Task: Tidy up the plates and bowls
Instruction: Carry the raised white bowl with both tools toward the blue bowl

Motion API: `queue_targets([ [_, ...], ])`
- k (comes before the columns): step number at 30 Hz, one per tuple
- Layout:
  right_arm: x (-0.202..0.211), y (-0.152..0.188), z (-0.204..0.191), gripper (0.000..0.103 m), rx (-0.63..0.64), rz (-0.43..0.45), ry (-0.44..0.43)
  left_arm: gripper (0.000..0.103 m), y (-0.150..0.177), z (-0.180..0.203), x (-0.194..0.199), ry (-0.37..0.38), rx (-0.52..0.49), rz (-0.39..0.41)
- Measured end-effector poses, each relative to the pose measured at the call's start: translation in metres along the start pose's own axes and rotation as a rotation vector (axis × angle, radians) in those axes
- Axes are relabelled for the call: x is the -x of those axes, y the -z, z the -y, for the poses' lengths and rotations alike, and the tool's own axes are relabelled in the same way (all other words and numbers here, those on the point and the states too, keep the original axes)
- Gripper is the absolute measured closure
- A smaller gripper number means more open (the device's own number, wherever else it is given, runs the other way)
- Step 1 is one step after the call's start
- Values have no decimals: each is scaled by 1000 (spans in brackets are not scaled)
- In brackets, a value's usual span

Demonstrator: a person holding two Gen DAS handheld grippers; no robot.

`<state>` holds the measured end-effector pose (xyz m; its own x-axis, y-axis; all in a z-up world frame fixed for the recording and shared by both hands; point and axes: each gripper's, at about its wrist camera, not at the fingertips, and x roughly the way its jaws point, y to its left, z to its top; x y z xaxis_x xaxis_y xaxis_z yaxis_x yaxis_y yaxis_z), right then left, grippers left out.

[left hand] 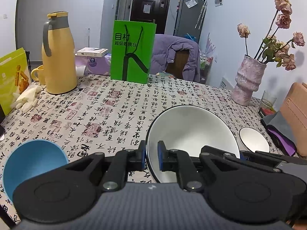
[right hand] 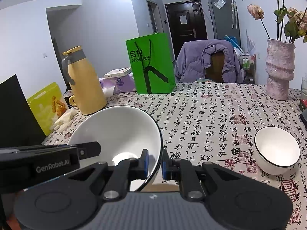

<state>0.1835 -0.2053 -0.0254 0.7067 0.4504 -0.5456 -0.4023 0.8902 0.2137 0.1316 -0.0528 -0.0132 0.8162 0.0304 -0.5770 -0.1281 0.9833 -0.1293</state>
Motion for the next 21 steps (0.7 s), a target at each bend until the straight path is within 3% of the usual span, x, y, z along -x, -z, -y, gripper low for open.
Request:
queue_targets([
  [21, -1, -3, -34, 89, 33, 4, -11, 91, 0, -31, 16, -3, 44, 25],
])
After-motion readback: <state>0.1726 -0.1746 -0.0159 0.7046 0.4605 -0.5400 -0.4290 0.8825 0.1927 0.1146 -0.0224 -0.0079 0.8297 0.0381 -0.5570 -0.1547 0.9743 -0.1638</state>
